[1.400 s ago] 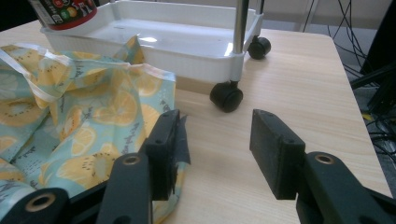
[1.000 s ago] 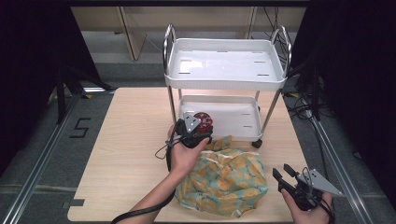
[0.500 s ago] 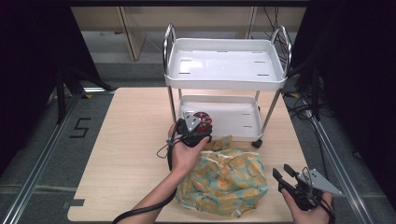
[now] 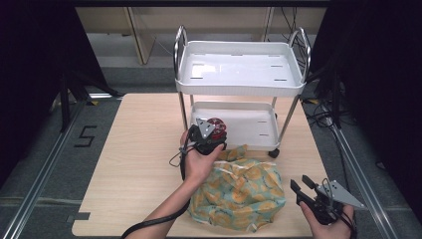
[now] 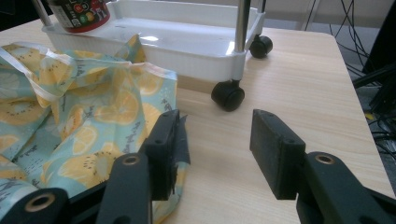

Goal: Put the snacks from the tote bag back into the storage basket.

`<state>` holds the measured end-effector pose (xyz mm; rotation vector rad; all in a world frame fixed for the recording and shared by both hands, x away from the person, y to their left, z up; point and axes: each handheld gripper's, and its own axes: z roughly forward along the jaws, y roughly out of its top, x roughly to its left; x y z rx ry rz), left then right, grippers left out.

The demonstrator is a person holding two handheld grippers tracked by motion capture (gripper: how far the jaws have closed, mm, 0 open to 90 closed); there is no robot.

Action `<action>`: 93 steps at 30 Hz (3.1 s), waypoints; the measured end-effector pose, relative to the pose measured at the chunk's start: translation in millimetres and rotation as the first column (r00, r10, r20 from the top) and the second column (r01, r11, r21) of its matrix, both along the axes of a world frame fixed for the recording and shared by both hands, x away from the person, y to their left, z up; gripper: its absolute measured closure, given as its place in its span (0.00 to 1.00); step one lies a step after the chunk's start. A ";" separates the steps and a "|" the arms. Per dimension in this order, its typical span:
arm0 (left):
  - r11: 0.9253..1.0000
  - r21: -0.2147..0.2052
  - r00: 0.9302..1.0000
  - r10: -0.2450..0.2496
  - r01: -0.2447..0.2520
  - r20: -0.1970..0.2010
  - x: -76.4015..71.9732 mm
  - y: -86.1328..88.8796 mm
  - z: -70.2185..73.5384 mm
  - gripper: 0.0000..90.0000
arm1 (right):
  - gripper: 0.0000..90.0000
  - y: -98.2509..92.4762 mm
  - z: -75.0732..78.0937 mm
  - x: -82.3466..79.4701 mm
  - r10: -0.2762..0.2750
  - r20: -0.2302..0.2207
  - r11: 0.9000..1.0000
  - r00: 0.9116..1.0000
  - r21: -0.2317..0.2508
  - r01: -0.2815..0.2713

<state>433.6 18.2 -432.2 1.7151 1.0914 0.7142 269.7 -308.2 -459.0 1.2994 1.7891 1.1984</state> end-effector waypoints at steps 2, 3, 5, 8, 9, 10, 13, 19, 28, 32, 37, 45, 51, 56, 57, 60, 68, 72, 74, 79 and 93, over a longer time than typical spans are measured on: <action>1.000 -0.002 1.000 0.004 -0.004 0.005 1.2 -0.2 0.3 0.28 | 0.60 1.3 -0.1 -1.2 -0.004 -0.022 1.000 1.000 0.016 0.004; 1.000 -0.001 1.000 0.007 -0.007 0.008 1.6 -0.4 0.4 0.28 | 0.60 1.5 -0.2 -1.3 0.001 -0.023 1.000 1.000 0.020 -0.001; 1.000 0.005 1.000 0.012 -0.012 0.008 2.5 0.1 0.6 0.28 | 0.60 2.1 0.0 -1.4 -0.006 -0.026 1.000 1.000 0.021 0.006; 1.000 0.006 1.000 0.022 -0.022 0.006 3.9 0.4 -0.7 0.28 | 0.60 2.6 0.3 -1.5 -0.005 -0.024 1.000 1.000 0.026 0.006; 1.000 0.008 1.000 0.022 -0.022 0.009 5.1 1.0 -1.5 0.28 | 0.60 2.6 0.5 -1.9 -0.009 -0.027 1.000 1.000 0.026 0.010; 1.000 0.006 1.000 0.027 -0.027 0.008 5.4 1.1 -1.7 0.28 | 0.60 2.6 0.1 -1.5 -0.008 -0.023 1.000 1.000 0.028 0.008; 0.999 0.012 0.999 0.034 -0.034 0.009 7.8 2.0 -3.2 0.28 | 0.60 2.7 0.2 -2.0 -0.008 -0.028 1.000 1.000 0.029 0.009; 0.998 0.030 0.998 0.056 -0.056 0.019 11.7 2.7 -6.9 0.28 | 0.60 2.8 0.1 -1.5 -0.001 -0.023 1.000 1.000 0.027 0.002; 0.996 0.040 0.997 0.077 -0.078 0.017 14.4 -1.8 -11.9 0.28 | 0.60 3.3 -0.1 -2.0 -0.001 -0.031 1.000 1.000 0.030 0.002; 0.995 0.043 0.996 0.088 -0.088 0.016 15.6 -1.8 -11.2 0.28 | 0.60 3.1 0.1 -2.5 -0.004 -0.030 1.000 1.000 0.026 0.005; 0.994 0.045 0.995 0.096 -0.096 0.013 17.3 -1.8 -10.6 0.28 | 0.60 3.3 -0.4 -2.0 0.000 -0.029 1.000 1.000 0.027 0.001; 0.993 0.056 0.995 0.100 -0.100 -0.005 20.2 -0.6 -13.3 0.28 | 0.60 3.1 -0.4 -2.0 0.002 -0.026 1.000 1.000 0.025 -0.002; 0.993 0.065 0.995 0.103 -0.103 -0.006 22.2 -0.5 -14.3 0.28 | 0.60 3.2 -0.5 -2.0 0.001 -0.028 1.000 1.000 0.027 0.000; 0.990 0.065 0.992 0.124 -0.123 -0.012 23.1 -1.4 -16.3 0.28 | 0.60 3.2 -0.4 -2.1 0.002 -0.028 1.000 1.000 0.027 -0.001; 0.992 0.059 0.993 0.116 -0.115 -0.019 23.8 -1.8 -17.6 0.28 | 0.60 2.9 -0.4 -1.9 0.004 -0.024 1.000 1.000 0.023 -0.003; 0.991 0.069 0.993 0.116 -0.114 -0.020 24.8 -1.3 -20.0 0.28 | 0.60 2.8 -0.4 -1.9 0.004 -0.024 1.000 1.000 0.023 -0.003; 0.990 0.067 0.992 0.125 -0.122 -0.033 27.0 -3.1 -21.4 0.28 | 0.60 2.1 -1.0 -1.5 -0.003 -0.030 1.000 1.000 0.013 0.003; 0.990 0.068 0.991 0.126 -0.123 -0.039 27.5 -4.0 -21.8 0.28 | 0.60 3.4 -0.9 -2.2 -0.003 -0.039 0.999 0.999 0.033 0.004; 0.990 0.070 0.992 0.123 -0.120 -0.038 28.0 -4.1 -22.0 0.28 | 0.60 1.8 -0.9 -1.4 0.000 -0.029 1.000 1.000 0.012 0.001; 0.990 0.070 0.991 0.126 -0.123 -0.042 28.6 -5.3 -22.1 0.28 | 0.60 2.4 -0.6 -1.9 0.003 -0.026 1.000 1.000 0.024 -0.002; 0.990 0.067 0.991 0.124 -0.121 -0.050 30.7 -4.5 -23.2 0.28 | 0.60 2.3 -0.4 -2.1 0.001 -0.027 1.000 1.000 0.027 -0.001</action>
